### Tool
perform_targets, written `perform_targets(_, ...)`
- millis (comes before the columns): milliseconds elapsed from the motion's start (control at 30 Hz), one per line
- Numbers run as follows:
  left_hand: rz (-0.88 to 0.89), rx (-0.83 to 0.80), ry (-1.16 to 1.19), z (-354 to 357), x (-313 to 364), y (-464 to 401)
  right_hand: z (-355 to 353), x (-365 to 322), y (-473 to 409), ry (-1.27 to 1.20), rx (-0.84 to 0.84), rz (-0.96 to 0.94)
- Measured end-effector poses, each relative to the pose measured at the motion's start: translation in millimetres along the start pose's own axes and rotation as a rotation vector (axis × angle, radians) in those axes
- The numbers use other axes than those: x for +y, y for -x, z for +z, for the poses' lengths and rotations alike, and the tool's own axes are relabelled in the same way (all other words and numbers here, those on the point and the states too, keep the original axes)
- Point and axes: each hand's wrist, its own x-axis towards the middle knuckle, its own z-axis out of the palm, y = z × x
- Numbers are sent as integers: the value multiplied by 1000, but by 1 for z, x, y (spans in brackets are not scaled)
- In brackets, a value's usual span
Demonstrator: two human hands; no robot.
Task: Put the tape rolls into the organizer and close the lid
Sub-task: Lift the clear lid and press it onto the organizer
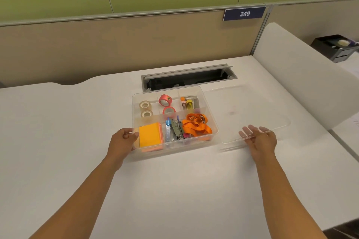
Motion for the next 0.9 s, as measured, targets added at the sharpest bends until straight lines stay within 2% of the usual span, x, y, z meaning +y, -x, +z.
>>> perform_targets(100,17,118,-80,-2,6,3,15,-10,5,86,5,-170)
perform_targets(200,88,240,-117,-4,17,7,36,-20,15,282,-54,-408)
perform_targets(333,149,273,-47,-7,41,10,67,-29,26,581,-104,-738)
perform_targets(467,129,190,120,-11,65,9,93,-32,39,747,-264,-1005)
perform_targets(733,36,-7,555,-41,79,-2,120,-31,54,863,-635,-1266)
perform_targets(833,-19,-143,657,-55,74,-8,118,-29,53,911,-780,-1292)
perform_targets(900,-17,-194,630,-59,69,-9,116,-26,52,962,-874,-1239)
